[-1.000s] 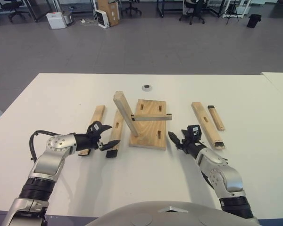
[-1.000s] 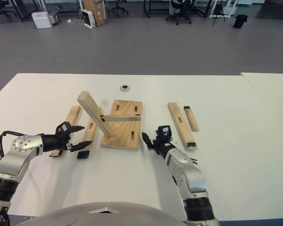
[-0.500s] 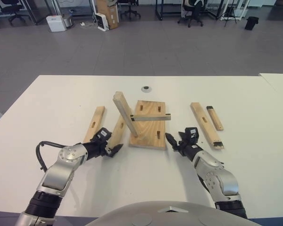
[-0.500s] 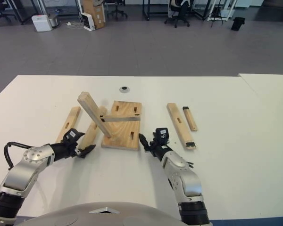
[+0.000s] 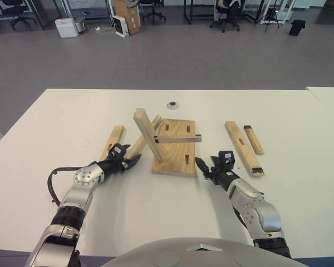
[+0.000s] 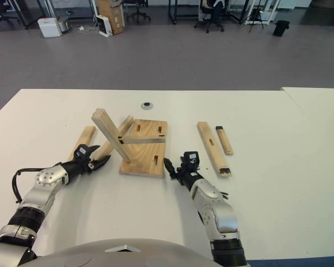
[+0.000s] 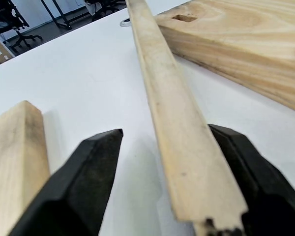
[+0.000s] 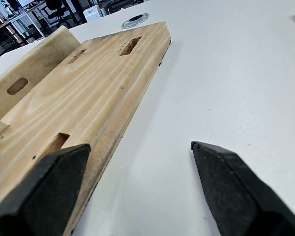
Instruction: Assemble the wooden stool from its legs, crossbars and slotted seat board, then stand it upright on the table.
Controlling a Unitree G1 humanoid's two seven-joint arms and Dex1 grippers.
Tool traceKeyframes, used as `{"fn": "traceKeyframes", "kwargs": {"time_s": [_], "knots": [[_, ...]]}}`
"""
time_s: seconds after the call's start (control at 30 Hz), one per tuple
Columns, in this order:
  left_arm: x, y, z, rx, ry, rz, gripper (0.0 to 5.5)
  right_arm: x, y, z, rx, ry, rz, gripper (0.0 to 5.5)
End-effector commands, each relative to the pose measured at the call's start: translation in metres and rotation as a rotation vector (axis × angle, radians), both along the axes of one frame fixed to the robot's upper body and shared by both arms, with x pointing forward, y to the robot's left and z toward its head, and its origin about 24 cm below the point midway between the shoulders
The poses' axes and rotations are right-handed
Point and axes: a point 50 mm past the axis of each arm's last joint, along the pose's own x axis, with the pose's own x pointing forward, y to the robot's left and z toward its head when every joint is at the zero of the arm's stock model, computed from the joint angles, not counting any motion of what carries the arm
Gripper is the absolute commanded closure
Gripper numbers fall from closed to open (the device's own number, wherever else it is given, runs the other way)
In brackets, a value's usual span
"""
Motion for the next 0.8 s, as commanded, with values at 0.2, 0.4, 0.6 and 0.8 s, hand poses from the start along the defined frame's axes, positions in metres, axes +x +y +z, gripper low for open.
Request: {"fn": "traceKeyframes", "kwargs": {"time_s": [0.2, 0.4, 0.6, 0.8], "knots": [[-0.059, 0.021, -0.061, 0.161, 0.406, 0.006, 3.78, 0.003, 0.0, -0.004, -0.029, 0.015, -0.026, 1.67], [-0.035, 0.023, -0.044, 0.115, 0.338, 0.045, 4.47, 0.002, -0.002, -0.004, -0.034, 0.021, -0.029, 1.67], [0.047, -0.009, 0.116, -0.178, 0.013, 0.045, 4.47, 0.013, -0.028, 0.008, -0.052, -0.028, -0.097, 1.67], [0.082, -0.03, 0.234, -0.599, -0.038, -0.089, 4.48, 0.051, -0.097, 0.092, 0.037, -0.314, -0.206, 1.44]]}}
